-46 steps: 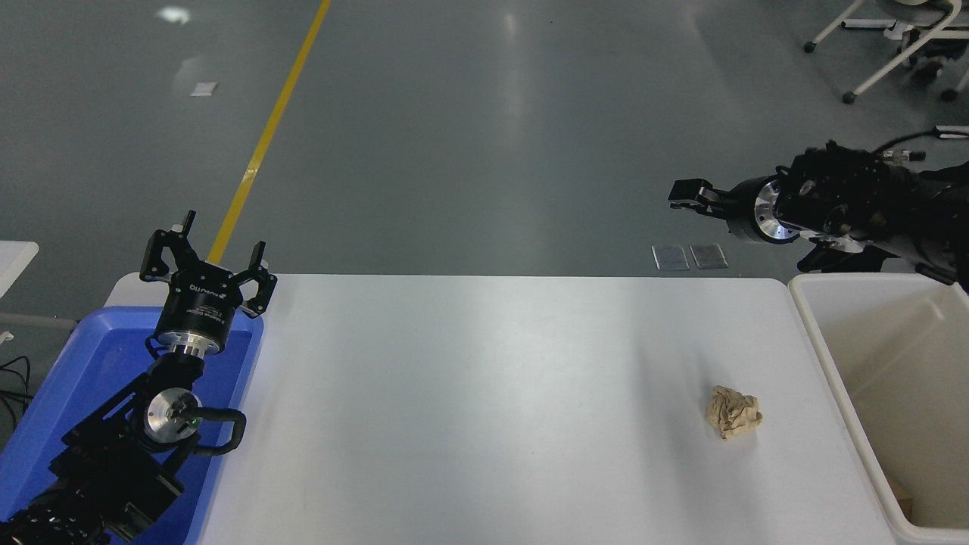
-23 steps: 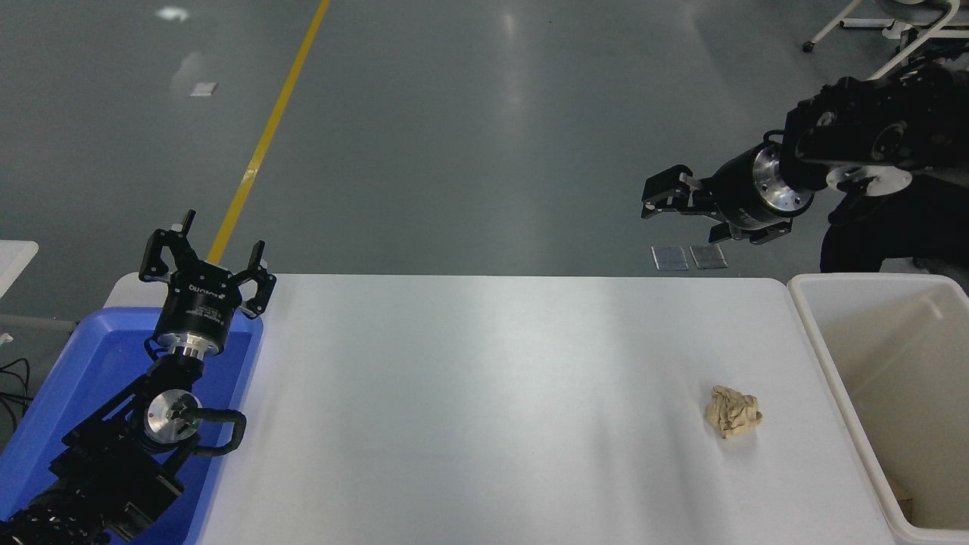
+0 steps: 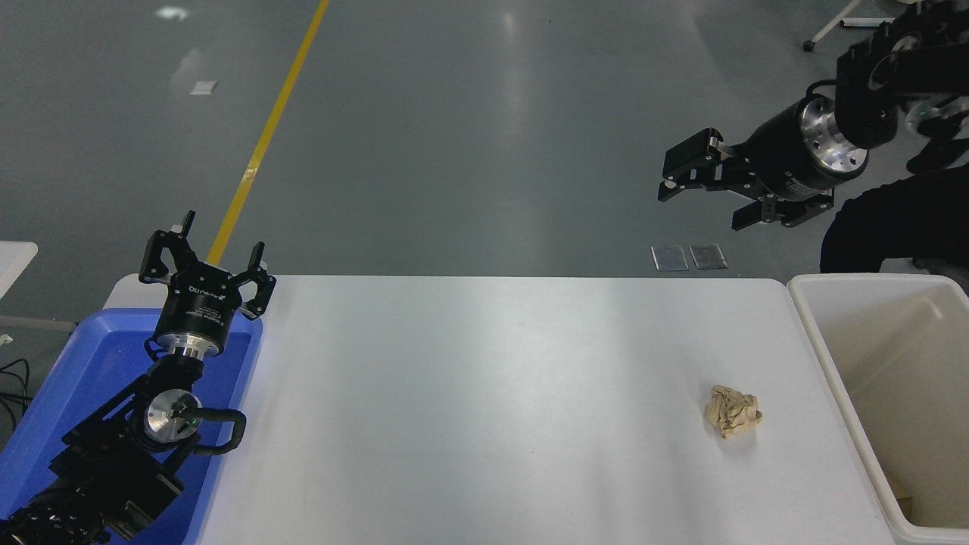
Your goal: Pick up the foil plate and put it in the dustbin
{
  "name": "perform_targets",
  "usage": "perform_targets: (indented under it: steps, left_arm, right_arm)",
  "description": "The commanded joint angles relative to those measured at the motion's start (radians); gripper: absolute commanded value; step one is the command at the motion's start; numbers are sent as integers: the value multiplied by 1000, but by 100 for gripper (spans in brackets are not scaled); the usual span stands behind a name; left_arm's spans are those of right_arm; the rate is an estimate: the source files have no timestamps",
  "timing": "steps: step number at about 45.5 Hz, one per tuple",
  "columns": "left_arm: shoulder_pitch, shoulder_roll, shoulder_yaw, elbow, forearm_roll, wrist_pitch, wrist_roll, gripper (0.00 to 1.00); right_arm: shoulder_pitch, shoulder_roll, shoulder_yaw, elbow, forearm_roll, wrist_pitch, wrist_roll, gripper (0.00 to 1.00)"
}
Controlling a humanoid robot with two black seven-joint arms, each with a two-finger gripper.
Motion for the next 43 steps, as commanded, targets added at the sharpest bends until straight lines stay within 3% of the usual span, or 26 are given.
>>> perform_targets:
  steps: [1, 7, 15, 43]
  left_arm:
    - [0, 0, 0, 0, 0, 0, 0, 98]
    - [0, 0, 0, 0, 0, 0, 0, 98]
    - [0, 0, -2, 0, 0, 0, 0, 98]
    - [0, 1, 0, 0, 0, 0, -1, 98]
  right_arm:
    - [83, -28, -4, 55, -9, 75, 1, 100]
    - [88, -25, -10, 55, -30, 75, -1, 100]
    - [77, 9, -60, 55, -148, 75, -5, 100]
    - [20, 84, -60, 52, -147, 75, -15, 100]
